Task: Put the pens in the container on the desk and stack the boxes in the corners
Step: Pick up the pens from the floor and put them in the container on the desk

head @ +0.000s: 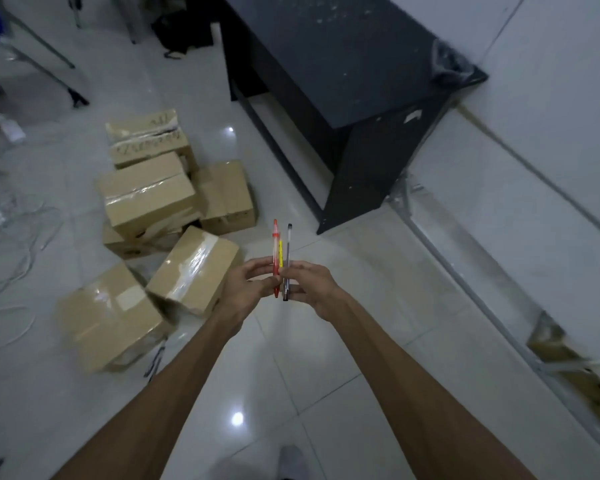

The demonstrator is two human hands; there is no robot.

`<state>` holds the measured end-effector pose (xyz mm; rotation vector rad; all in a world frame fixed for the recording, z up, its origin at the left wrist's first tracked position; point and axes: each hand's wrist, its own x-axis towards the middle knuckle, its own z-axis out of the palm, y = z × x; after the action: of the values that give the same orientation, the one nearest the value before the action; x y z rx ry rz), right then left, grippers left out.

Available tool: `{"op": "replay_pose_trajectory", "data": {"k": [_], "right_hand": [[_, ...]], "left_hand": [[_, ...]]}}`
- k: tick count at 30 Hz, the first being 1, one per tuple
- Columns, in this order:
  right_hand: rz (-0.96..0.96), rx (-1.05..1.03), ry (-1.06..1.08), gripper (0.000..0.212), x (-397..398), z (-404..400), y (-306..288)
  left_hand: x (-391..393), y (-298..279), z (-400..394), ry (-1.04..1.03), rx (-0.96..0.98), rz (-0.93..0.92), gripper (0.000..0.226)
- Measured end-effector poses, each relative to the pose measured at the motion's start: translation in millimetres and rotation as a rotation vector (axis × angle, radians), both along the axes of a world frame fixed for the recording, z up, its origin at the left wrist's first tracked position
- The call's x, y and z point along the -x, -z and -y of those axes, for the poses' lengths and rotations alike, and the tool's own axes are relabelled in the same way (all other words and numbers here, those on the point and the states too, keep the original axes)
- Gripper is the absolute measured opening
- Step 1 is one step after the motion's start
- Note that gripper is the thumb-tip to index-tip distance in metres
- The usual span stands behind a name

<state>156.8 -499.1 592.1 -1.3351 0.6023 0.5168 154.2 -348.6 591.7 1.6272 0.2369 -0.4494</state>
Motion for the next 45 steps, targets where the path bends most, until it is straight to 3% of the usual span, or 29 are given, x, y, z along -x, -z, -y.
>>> {"op": "replay_pose_trajectory", "data": {"k": [12, 23, 36, 45], "right_hand": [[0.133, 0.047, 0.121, 0.043, -67, 148, -99], [0.168, 0.002, 0.311, 0.041, -205, 224, -141], [0.08, -0.041, 0.423, 0.032, -354, 340, -124], [0.089, 0.109, 0.388, 0.034, -460, 460, -99]], "left_hand": [[-115, -104, 146, 0.311, -0.026, 0.026, 0.033], [-279, -159, 233, 0.44, 0.026, -0.023, 0.037], [-423, -140, 359, 0.438, -0.093, 0.027, 0.031], [-510, -109, 482, 0.312, -0.11, 0.033, 0.022]]}}
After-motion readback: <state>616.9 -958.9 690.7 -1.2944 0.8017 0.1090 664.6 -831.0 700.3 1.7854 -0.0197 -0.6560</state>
